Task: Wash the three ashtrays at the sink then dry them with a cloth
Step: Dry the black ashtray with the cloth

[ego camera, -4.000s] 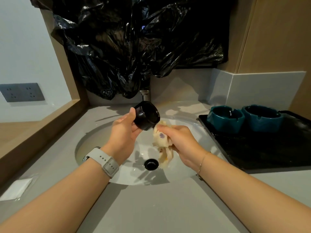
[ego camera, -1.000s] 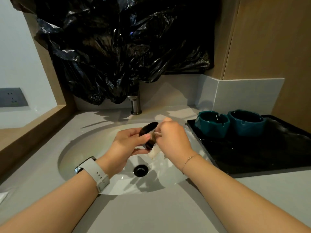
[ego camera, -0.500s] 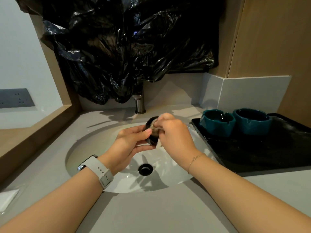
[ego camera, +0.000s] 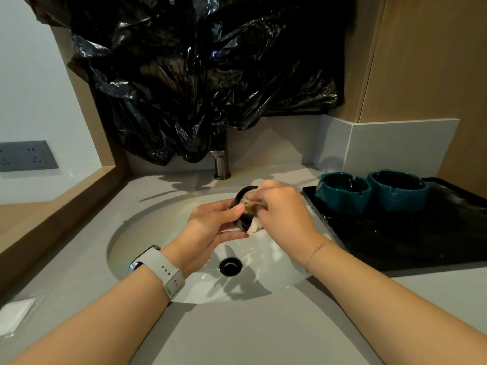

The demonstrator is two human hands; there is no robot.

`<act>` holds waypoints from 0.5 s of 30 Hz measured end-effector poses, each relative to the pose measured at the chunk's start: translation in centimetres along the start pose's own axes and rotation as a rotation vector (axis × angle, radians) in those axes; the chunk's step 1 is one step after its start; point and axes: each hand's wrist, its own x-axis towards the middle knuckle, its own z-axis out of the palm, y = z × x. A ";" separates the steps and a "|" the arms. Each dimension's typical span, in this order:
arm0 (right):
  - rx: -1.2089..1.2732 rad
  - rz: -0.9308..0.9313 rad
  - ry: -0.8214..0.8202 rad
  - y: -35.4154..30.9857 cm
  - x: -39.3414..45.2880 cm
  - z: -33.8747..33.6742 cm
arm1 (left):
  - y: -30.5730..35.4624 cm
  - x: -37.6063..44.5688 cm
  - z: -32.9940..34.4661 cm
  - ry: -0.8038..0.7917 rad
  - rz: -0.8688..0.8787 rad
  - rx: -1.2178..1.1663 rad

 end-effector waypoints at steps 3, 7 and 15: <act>0.201 -0.052 -0.061 0.0 -0.1 -0.1 | 0.2 -0.1 -0.6 0.001 0.016 -0.025; 0.139 -0.006 -0.185 -0.7 0.0 -0.4 | 0.1 0.0 -0.7 0.018 -0.007 -0.074; 0.081 0.264 0.068 2.1 4.9 -4.3 | 0.0 1.3 -2.9 0.197 -0.120 -0.291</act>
